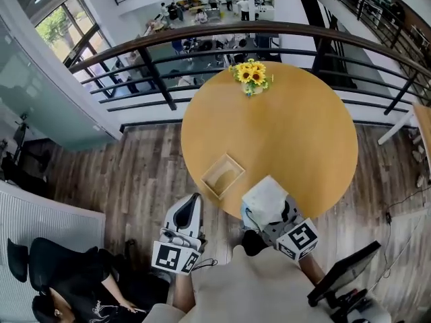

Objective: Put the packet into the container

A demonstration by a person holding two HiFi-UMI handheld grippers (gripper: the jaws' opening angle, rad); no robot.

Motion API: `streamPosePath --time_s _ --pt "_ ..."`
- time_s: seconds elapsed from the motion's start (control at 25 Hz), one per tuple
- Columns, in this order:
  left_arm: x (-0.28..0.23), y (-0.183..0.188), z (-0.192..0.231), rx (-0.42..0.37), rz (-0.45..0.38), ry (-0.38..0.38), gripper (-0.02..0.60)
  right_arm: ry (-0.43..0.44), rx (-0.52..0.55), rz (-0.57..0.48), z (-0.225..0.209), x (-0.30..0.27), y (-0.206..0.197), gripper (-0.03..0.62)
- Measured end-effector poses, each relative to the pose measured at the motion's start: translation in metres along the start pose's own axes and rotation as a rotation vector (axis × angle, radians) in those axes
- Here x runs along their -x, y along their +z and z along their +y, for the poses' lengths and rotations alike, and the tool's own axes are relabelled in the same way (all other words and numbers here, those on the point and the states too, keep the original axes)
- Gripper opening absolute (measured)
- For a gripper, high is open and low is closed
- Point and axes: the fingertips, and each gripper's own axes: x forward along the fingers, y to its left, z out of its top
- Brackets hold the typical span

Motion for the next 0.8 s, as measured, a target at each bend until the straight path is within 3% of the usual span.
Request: streamPosePath --time_s 0.28,0.44,0.8 --pt "-0.030 0.007 0.022 -0.025 -0.008 0.060 0.005 0.051 -0.004 -0.018 -0.031 -0.032 0.019 0.296" --pt "-0.018 -0.010 0.034 -0.015 0.059 0.116 0.005 0.070 -0.009 0.022 -0.028 -0.044 0.018 0.296" --pt "-0.010 -0.051 0.057 0.098 0.163 0.108 0.005 0.071 -0.068 0.141 -0.020 -0.071 -0.007 0.296"
